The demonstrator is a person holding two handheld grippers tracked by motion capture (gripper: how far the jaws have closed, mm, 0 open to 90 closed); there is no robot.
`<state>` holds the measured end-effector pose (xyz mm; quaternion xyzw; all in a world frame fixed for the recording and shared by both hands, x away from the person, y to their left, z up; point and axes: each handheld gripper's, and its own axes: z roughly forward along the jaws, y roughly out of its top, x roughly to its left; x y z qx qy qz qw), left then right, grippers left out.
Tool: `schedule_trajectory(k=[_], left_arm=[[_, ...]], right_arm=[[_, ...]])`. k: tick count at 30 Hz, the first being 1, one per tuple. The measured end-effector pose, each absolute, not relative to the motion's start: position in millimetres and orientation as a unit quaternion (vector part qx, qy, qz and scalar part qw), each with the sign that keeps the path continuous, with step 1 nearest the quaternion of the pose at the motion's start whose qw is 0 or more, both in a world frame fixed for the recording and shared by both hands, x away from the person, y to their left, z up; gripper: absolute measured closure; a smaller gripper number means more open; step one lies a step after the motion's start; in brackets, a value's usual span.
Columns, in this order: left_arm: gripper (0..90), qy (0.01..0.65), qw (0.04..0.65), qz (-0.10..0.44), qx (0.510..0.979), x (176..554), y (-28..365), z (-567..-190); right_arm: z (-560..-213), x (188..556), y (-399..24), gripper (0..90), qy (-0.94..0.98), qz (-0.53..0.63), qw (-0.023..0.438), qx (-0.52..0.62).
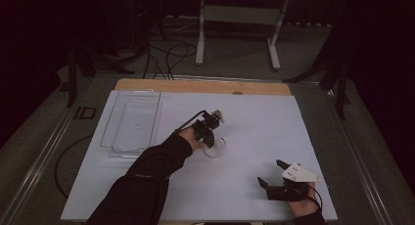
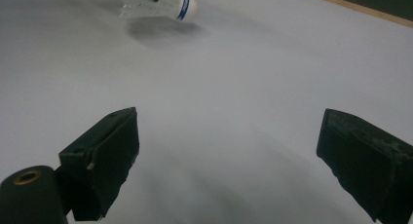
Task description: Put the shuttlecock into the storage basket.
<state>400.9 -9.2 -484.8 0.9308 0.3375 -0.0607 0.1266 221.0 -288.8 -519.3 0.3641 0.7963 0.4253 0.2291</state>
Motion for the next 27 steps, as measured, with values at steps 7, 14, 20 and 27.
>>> schedule_trajectory(k=[7, 14, 20, 27], left_arm=[[89.8, 0.298, 0.127, -0.077, 0.943, 393.2, -9.8, -481.2], [89.7, 0.266, 0.11, -0.086, 0.954, 385.0, -6.4, -486.4], [89.7, 0.238, 0.12, -0.095, 0.959, 379.6, -3.4, -483.7], [89.8, 0.2, 0.124, -0.103, 0.966, 376.1, 6.0, -476.1]], right_arm=[[-519.5, 221.2, -289.0, 8.3, 0.797, 0.424, 0.229, 0.364], [-519.5, 221.1, -288.9, 8.3, 0.797, 0.425, 0.23, 0.363], [-519.9, 221.1, -288.1, 8.3, 0.798, 0.423, 0.231, 0.362], [-520.5, 221.2, -287.8, 8.3, 0.798, 0.423, 0.228, 0.363]])
